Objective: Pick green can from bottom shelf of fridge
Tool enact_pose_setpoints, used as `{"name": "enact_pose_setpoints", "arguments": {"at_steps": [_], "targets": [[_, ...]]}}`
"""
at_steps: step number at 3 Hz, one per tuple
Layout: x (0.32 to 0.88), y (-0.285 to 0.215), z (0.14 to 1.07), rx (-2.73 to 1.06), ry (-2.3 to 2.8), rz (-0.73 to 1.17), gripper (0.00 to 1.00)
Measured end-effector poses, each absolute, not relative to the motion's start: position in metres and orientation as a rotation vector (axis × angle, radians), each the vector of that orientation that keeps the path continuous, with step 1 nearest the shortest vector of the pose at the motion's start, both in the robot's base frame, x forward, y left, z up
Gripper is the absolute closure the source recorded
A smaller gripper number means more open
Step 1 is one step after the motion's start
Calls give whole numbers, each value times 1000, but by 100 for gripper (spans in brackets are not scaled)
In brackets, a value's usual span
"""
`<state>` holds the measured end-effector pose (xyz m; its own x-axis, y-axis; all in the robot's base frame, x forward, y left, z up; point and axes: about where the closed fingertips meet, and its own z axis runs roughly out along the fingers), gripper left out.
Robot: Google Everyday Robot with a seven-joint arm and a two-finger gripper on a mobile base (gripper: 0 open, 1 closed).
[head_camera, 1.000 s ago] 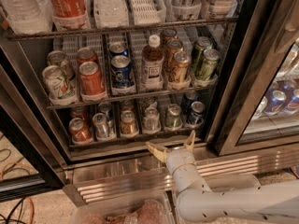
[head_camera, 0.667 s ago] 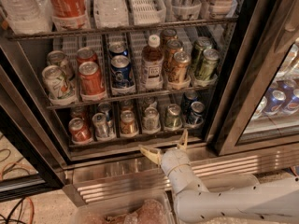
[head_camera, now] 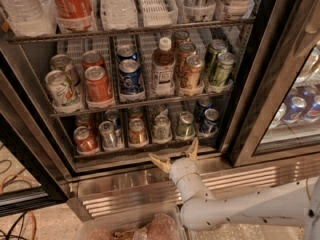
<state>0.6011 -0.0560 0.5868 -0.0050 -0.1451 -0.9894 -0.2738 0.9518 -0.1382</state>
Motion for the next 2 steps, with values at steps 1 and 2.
{"name": "enact_pose_setpoints", "arguments": {"at_steps": [1,2], "targets": [[619,-72,578,-321,1582,17,0],[632,-90,578,-301,1573,-59,0]]}}
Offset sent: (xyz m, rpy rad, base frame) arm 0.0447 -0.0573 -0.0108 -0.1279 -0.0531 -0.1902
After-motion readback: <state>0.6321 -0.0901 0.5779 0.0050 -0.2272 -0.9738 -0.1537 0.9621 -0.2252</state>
